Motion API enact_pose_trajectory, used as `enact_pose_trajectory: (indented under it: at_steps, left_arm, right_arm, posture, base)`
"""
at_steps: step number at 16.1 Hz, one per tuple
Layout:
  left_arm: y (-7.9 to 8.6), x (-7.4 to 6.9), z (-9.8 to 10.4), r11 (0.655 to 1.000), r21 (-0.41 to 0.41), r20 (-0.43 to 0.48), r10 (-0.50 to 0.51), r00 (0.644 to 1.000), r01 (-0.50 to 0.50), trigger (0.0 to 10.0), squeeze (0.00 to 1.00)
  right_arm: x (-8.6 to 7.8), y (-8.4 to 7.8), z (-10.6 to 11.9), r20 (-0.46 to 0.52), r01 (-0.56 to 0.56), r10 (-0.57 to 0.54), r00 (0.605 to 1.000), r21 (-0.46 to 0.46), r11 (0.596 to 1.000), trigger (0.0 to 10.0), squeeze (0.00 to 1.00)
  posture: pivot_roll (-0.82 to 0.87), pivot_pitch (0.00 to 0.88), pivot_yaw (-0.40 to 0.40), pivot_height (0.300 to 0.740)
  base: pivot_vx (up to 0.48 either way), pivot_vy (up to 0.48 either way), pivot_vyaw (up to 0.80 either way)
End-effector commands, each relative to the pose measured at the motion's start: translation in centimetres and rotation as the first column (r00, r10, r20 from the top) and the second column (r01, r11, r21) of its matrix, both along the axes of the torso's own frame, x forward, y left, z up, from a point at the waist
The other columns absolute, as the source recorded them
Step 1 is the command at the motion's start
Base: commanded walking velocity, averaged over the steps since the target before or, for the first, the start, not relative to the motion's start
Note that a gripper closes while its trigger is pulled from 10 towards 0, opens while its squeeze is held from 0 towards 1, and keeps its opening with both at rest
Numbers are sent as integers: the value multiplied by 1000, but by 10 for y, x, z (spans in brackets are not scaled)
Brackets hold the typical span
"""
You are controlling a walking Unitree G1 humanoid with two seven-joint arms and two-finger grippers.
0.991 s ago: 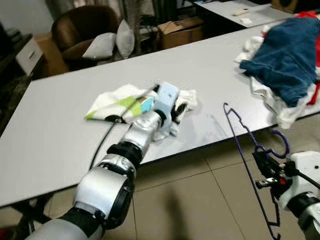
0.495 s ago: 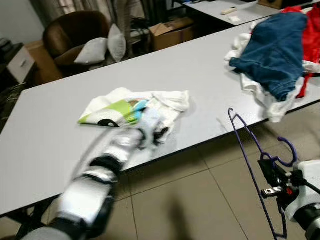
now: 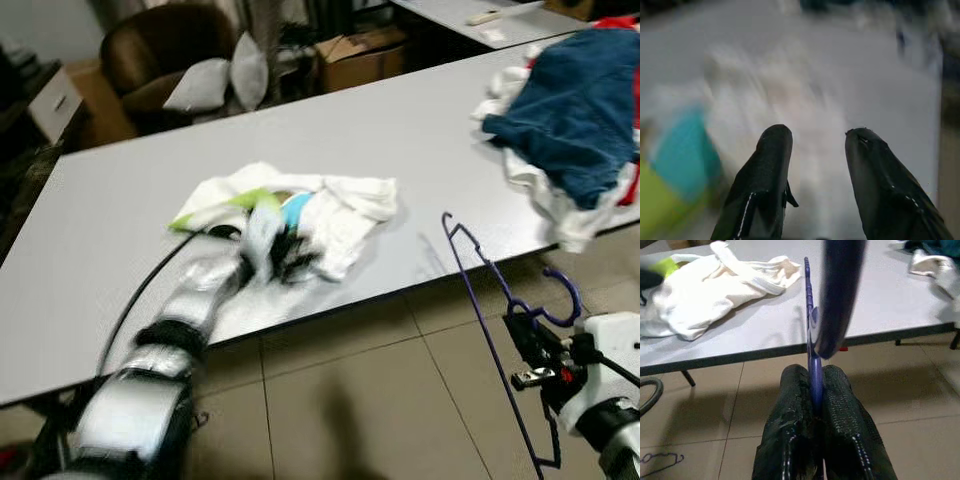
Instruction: Hang hanger
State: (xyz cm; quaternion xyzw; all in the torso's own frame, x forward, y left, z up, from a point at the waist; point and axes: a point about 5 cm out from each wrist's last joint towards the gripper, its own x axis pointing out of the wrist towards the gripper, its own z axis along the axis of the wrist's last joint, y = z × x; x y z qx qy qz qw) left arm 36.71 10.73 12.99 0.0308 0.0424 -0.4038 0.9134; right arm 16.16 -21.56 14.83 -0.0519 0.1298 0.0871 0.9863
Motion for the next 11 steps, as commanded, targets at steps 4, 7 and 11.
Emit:
enact_pose_trajectory:
  at_steps: [4,7,11]
  left_arm:
    - [-20,16,8,975,129,22,182,983,-183,10000,1000]
    - [-18,24,7,901,191,45,388,921,-389,10000,416]
    - [-33,23,8,916,76,-64,400,914,-395,10000,0]
  right_arm:
    - [-2,2,1,-5,-2,2,1000,9,1000,10000,0]
    - [-14,2,6,-13,25,-25,1000,0,1000,10000,0]
    - [-31,0,9,-39,60,-60,997,-21,998,10000,0]
  posture:
    - [-311,0,186,740]
    - [-370,19,214,740]
    - [-428,62,226,740]
  base:
    - [0,0,0]
    - [0,0,0]
    - [0,0,0]
